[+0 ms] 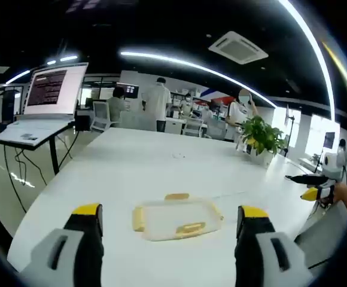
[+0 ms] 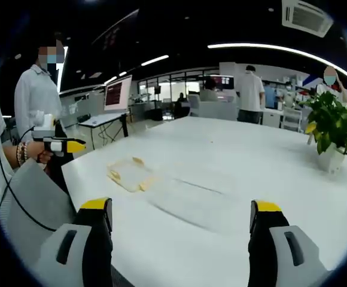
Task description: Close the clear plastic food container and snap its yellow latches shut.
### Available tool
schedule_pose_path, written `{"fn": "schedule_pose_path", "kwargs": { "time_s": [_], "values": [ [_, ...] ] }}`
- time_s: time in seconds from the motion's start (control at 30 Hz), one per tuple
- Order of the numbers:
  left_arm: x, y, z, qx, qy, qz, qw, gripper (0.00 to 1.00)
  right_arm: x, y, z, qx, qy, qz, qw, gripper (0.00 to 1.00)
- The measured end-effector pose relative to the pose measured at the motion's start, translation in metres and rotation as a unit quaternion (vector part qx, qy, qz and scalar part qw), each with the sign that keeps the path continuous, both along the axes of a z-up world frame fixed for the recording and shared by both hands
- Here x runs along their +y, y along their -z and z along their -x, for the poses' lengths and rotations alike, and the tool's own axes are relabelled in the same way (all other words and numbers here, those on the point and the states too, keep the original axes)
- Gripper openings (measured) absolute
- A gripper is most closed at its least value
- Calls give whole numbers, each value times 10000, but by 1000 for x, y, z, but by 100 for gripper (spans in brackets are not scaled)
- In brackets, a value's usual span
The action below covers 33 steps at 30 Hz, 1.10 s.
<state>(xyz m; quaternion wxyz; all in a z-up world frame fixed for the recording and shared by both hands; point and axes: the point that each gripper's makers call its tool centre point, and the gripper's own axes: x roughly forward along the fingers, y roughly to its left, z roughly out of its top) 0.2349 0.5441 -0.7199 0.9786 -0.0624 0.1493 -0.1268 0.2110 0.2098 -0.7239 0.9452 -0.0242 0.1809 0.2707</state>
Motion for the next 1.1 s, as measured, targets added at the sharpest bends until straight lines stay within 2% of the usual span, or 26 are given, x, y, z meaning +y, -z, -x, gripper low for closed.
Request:
{"fn": "schedule_pose_path", "kwargs": {
  "time_s": [0.87, 1.1],
  "values": [
    [1, 0, -1, 28, 5, -36, 10000, 90, 1, 2, 0, 46, -42, 19, 10000, 93],
    [1, -1, -2, 21, 16, -78, 10000, 90, 0, 2, -2, 42, -9, 133, 9999, 93]
  ]
}}
